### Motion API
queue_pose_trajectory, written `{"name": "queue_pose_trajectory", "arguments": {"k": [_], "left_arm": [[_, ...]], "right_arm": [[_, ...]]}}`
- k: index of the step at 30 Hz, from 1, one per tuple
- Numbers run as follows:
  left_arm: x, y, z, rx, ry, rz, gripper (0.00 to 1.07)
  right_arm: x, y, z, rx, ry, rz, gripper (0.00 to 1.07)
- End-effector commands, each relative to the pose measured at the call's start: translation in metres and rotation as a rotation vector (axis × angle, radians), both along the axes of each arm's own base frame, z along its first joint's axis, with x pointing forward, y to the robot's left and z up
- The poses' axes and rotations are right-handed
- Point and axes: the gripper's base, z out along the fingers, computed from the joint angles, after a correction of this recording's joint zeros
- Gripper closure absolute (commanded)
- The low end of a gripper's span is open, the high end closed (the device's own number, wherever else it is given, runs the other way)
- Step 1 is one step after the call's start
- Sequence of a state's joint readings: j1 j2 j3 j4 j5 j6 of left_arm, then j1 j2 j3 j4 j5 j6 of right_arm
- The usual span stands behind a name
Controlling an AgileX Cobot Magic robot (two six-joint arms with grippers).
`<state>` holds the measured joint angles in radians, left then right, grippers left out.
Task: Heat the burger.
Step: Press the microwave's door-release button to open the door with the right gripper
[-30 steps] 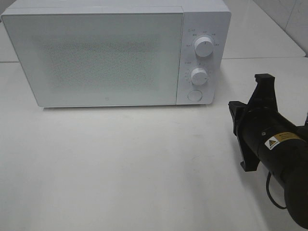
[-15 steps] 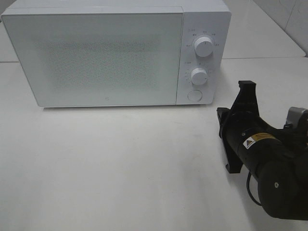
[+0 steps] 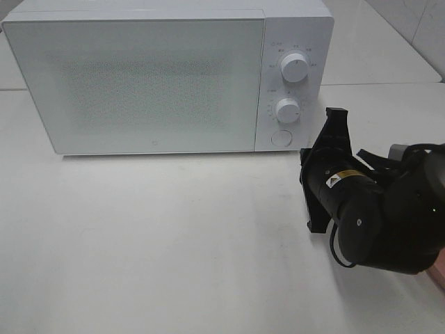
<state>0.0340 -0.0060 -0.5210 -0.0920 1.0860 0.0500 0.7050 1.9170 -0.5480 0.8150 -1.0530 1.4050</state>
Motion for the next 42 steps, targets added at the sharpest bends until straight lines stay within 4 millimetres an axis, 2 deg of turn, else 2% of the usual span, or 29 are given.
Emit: {"name": "queue_pose_trajectory", "arguments": {"k": [1, 7, 21, 32, 42], "left_arm": [[-0.003, 0.0, 0.0, -0.004, -0.034, -0.006, 0.07], [-0.003, 0.0, 0.0, -0.004, -0.034, -0.006, 0.07], [-0.003, 0.0, 0.0, -0.004, -0.035, -0.006, 0.07], [-0.003, 0.0, 0.0, -0.005, -0.035, -0.006, 0.07], [-0.003, 0.0, 0.0, -0.005, -0.035, -0.006, 0.07]], "right_arm": [[0.011, 0.001, -0.001, -0.031, 0.009, 0.016, 1.06], [0.024, 0.012, -0.01, -0.021, 0.038, 0.022, 1.07], [0.058, 0.019, -0.016, -0.009, 0.039, 0.013, 1.07], [0.07, 0.009, -0.013, -0.004, 0.029, -0.019, 1.07], [0.074, 0.011, -0.027, -0.015, 0.042, -0.009, 1.07]]}}
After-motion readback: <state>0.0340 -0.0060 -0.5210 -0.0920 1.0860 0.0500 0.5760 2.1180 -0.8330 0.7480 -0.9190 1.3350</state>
